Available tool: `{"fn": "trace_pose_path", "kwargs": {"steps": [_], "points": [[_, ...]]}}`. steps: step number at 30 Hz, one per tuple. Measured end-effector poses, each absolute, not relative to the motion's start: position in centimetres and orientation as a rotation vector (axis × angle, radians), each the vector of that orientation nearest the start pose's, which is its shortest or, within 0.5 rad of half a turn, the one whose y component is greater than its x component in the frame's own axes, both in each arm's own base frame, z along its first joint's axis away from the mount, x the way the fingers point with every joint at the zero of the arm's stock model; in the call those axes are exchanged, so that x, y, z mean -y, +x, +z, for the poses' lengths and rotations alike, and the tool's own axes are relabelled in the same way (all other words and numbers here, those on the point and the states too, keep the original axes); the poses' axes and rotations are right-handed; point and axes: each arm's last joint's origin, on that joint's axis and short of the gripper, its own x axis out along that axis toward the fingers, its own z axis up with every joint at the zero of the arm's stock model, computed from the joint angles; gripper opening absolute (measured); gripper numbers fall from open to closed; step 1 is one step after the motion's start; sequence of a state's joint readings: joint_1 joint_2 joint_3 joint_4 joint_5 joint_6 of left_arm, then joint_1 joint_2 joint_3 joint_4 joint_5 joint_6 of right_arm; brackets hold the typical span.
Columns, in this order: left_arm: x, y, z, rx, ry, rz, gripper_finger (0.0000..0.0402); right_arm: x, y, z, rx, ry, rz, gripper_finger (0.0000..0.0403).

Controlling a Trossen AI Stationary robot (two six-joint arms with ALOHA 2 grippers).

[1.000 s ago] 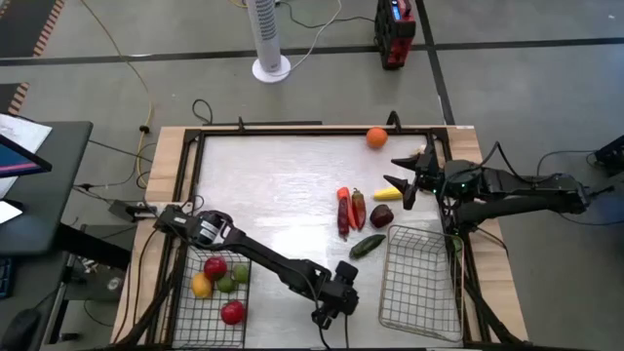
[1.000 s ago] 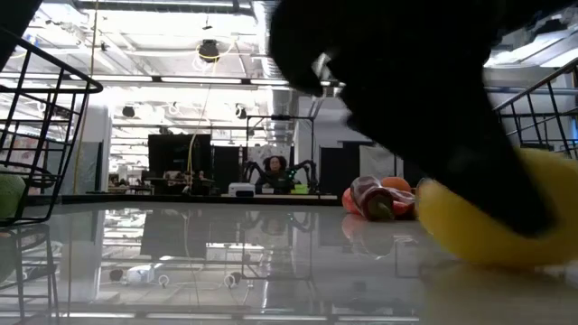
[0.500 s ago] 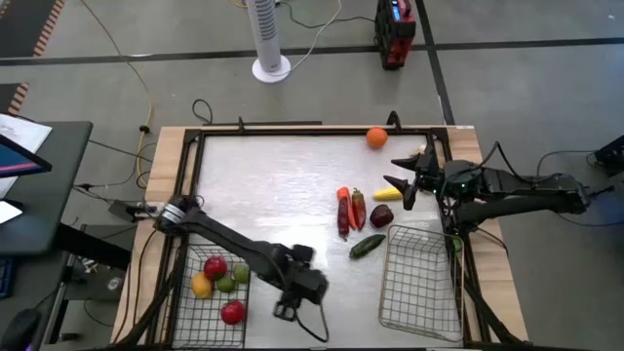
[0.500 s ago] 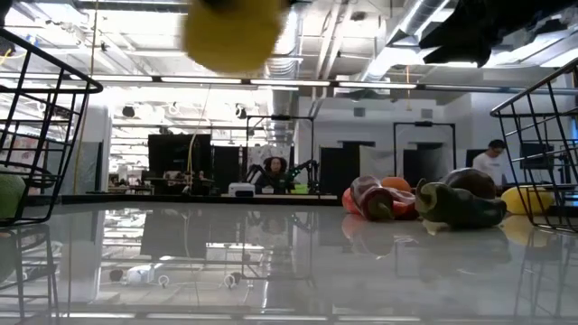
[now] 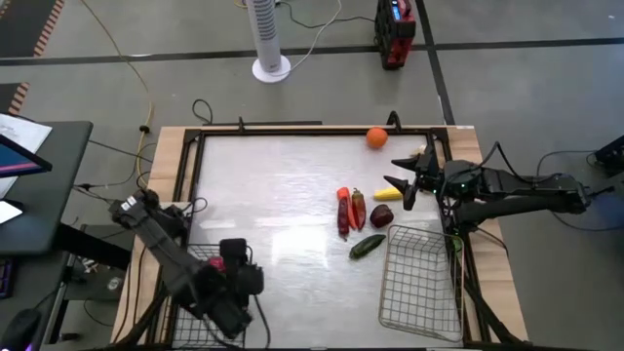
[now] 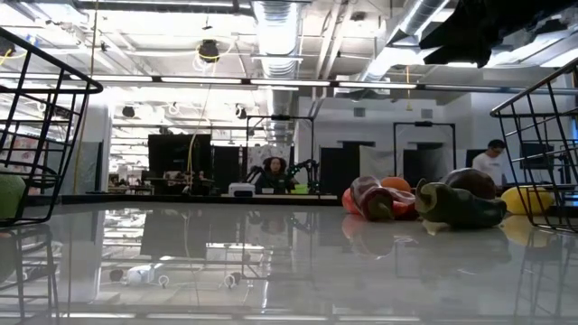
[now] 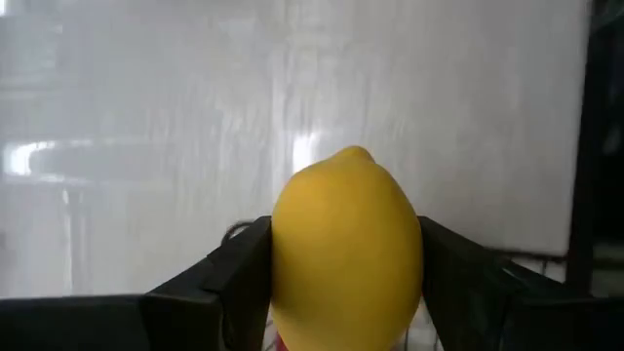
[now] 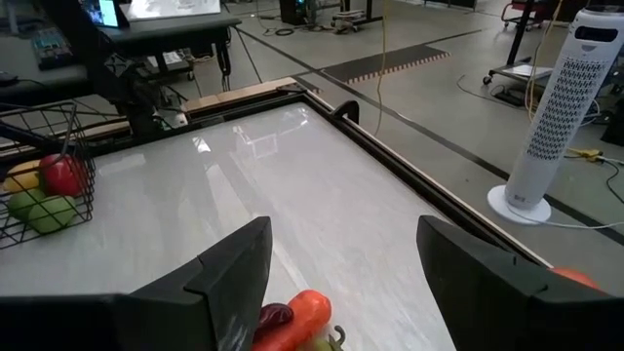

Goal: Sort produce into baskets
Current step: Put the bottom yellow lemon into the black wire basket

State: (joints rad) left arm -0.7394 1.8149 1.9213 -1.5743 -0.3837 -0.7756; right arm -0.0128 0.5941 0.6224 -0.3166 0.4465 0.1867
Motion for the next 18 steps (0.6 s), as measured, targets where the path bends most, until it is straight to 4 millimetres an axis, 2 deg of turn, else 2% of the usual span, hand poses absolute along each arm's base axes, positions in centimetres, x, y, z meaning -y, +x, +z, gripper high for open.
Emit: {"fn": "trace_pose_path", "kwargs": {"steps": [3,6,10,18], "points": [[21.3,23.6,35.4,-1.189,0.088,0.224,0.0206,1.4,13.4,29.1,-0.239,0.124,-0.481,0.0286],[20.5,22.2,34.8,-1.202,0.057,0.274,0.0206,1.4,13.4,29.1,-0.241,0.127,-0.482,0.0285],[19.0,20.2,32.9,-1.235,-0.009,0.33,0.0206,1.4,13.5,29.0,-0.242,0.126,-0.482,0.0285],[16.8,17.4,28.3,-1.222,-0.32,0.304,0.0208,1.4,13.5,28.8,-0.248,0.125,-0.482,0.0286]]}}
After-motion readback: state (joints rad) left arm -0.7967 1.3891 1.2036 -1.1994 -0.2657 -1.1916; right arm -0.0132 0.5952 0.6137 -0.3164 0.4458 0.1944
